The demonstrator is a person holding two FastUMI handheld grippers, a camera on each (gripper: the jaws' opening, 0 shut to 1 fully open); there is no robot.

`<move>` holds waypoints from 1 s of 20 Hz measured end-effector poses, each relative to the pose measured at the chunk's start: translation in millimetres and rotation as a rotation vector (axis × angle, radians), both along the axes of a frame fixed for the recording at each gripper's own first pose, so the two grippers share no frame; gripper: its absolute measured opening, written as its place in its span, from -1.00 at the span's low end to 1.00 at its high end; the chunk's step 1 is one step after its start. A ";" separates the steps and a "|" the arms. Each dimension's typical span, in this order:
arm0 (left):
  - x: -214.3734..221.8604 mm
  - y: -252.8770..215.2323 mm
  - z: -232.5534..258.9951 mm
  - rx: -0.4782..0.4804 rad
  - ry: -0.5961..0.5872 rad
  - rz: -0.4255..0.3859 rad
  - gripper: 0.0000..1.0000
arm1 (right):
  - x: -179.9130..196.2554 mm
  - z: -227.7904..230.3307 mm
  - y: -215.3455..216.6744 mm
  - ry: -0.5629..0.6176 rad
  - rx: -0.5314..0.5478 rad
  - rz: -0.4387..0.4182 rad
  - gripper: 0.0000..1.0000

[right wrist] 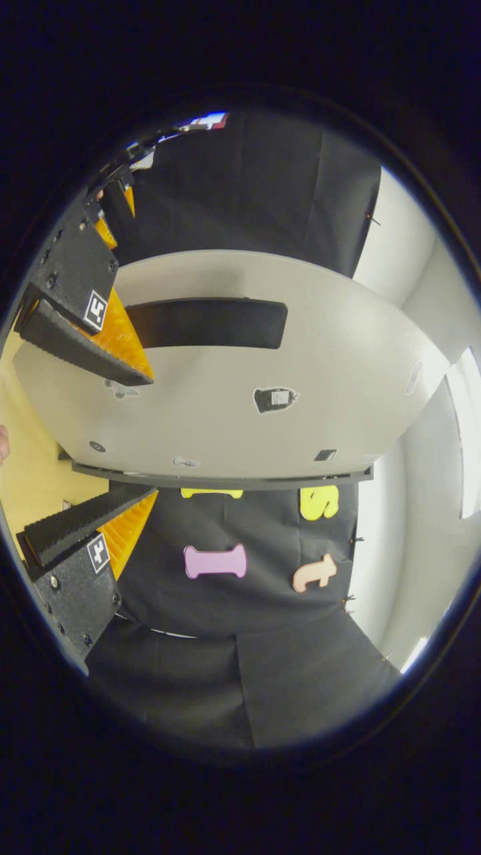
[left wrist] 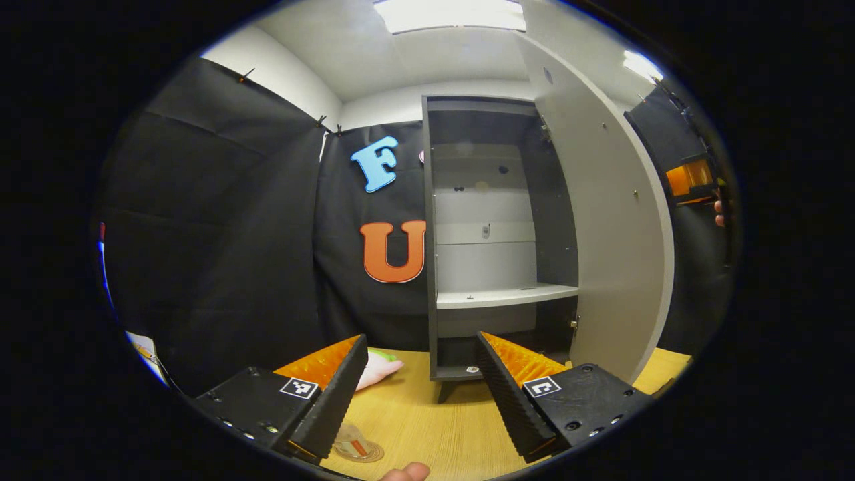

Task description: Open the cabinet door with the right hand, grasp the bottle in the cabinet with the left hand and place it on the coaster, then close the cabinet door with the right hand.

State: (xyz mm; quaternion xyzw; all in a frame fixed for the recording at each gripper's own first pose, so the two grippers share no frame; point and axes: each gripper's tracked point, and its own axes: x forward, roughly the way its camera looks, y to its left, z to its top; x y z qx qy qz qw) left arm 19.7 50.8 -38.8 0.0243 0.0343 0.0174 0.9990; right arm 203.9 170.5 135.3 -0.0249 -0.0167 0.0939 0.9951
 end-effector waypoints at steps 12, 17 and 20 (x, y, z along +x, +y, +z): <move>4.1 75.6 -10.0 -0.013 0.016 0.124 0.92 | 89.7 0.7 141.4 0.038 -0.019 0.163 0.94; 4.1 91.6 -8.6 -0.001 0.009 0.158 0.92 | 124.6 3.0 167.8 -0.023 -0.065 0.121 0.89; 2.3 91.8 -7.8 0.002 0.007 0.158 0.92 | 128.0 -0.3 165.8 -0.022 -0.037 0.128 0.94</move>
